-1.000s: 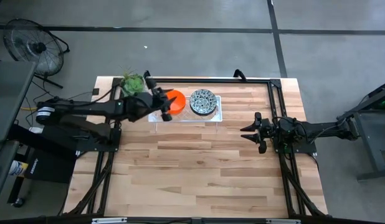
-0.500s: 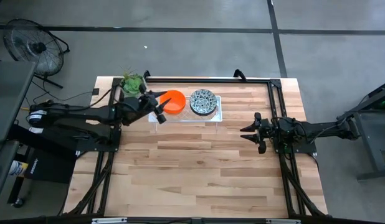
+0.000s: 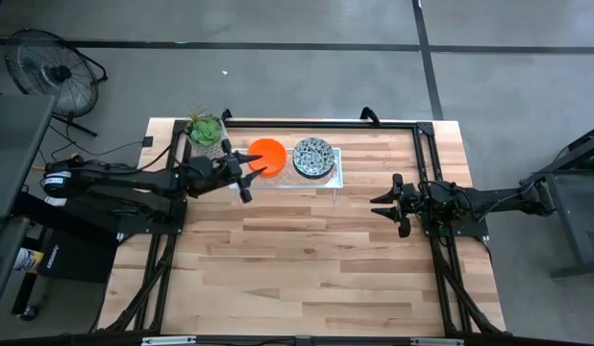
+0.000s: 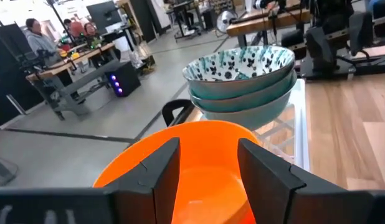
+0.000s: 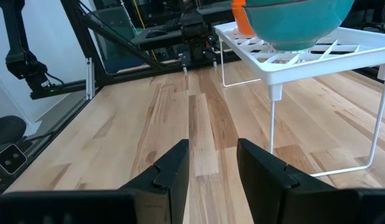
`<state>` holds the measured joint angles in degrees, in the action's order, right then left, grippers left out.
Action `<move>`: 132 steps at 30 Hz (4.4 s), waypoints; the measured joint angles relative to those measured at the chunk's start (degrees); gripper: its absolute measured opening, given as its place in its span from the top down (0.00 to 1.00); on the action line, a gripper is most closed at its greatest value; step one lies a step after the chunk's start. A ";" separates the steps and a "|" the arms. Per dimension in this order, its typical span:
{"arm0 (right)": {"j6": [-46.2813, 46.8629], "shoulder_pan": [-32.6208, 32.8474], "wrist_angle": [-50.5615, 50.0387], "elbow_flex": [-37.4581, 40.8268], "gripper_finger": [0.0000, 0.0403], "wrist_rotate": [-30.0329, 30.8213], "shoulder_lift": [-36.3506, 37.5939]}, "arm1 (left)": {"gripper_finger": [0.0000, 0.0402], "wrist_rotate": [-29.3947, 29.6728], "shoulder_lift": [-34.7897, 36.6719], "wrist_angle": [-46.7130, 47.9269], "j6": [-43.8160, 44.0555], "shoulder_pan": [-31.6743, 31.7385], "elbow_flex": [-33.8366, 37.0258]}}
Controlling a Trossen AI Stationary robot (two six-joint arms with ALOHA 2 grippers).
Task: Pick & Place Mini bowls
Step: Stack the orange bowl on the orange bowl on the shelf, then return to Home Position
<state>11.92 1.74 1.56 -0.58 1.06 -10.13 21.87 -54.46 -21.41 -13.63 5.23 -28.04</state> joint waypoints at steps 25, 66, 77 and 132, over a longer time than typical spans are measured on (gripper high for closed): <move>0.00 0.02 0.00 0.00 0.70 0.00 0.00 | 0.61 -4.07 1.92 -2.36 -8.70 0.00 -1.89; 0.00 0.02 0.00 0.00 0.70 -0.02 0.02 | 0.61 2.46 32.45 45.23 -10.61 -13.88 -4.98; 0.00 0.01 0.00 0.00 0.70 -0.01 0.02 | 0.61 5.96 52.34 45.48 -5.56 -13.88 7.13; -0.02 0.01 0.00 0.00 0.70 -0.02 -0.02 | 0.61 -13.68 54.10 19.42 -27.17 -13.82 27.29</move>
<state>11.90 1.75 1.56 -0.58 1.04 -10.15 8.19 -0.36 -1.99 -40.80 -8.58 -0.75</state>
